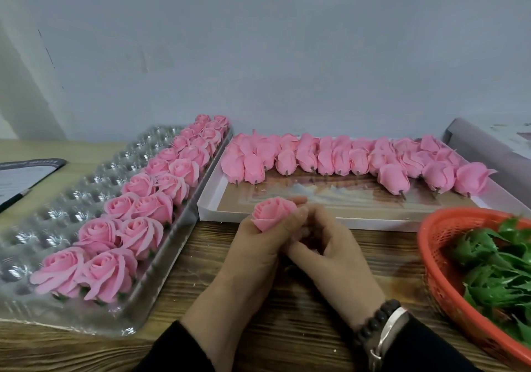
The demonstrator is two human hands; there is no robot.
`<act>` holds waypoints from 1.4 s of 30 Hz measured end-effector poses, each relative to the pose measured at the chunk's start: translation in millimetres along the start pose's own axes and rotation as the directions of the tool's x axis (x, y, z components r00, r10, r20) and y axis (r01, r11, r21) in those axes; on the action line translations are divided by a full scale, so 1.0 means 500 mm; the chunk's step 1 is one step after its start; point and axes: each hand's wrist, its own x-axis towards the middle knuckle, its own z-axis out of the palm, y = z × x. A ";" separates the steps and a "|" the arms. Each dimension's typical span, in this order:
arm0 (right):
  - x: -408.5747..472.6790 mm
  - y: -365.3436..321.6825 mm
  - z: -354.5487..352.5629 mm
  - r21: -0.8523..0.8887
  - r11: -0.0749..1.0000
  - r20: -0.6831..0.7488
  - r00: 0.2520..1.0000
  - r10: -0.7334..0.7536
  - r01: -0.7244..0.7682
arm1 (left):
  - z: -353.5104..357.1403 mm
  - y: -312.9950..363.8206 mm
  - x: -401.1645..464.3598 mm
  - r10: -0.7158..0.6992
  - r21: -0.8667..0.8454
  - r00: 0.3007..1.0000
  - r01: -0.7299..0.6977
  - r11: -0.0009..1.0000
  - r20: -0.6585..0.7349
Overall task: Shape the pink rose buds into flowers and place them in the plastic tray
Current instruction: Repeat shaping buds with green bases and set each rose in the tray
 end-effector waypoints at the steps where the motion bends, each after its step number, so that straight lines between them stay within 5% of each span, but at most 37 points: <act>1: -0.002 -0.001 0.000 0.004 1.000 -0.030 0.999 -0.017 0.017 | -0.004 0.000 -0.002 0.023 0.008 1.000 -0.023 1.000 -0.004; 8: -0.002 -0.004 -0.012 -0.105 0.987 -0.151 0.979 -0.135 0.120 | -0.024 -0.001 -0.004 0.225 0.227 0.972 -0.233 0.946 0.061; 21: -0.008 -0.009 -0.009 -0.026 0.993 -0.081 0.990 -0.116 0.114 | -0.025 -0.003 -0.009 0.196 0.392 0.979 -0.201 0.898 0.052; 42: -0.008 -0.007 -0.007 0.004 0.993 -0.081 0.990 -0.114 0.115 | -0.025 -0.009 -0.009 0.179 0.374 0.983 -0.182 0.910 0.041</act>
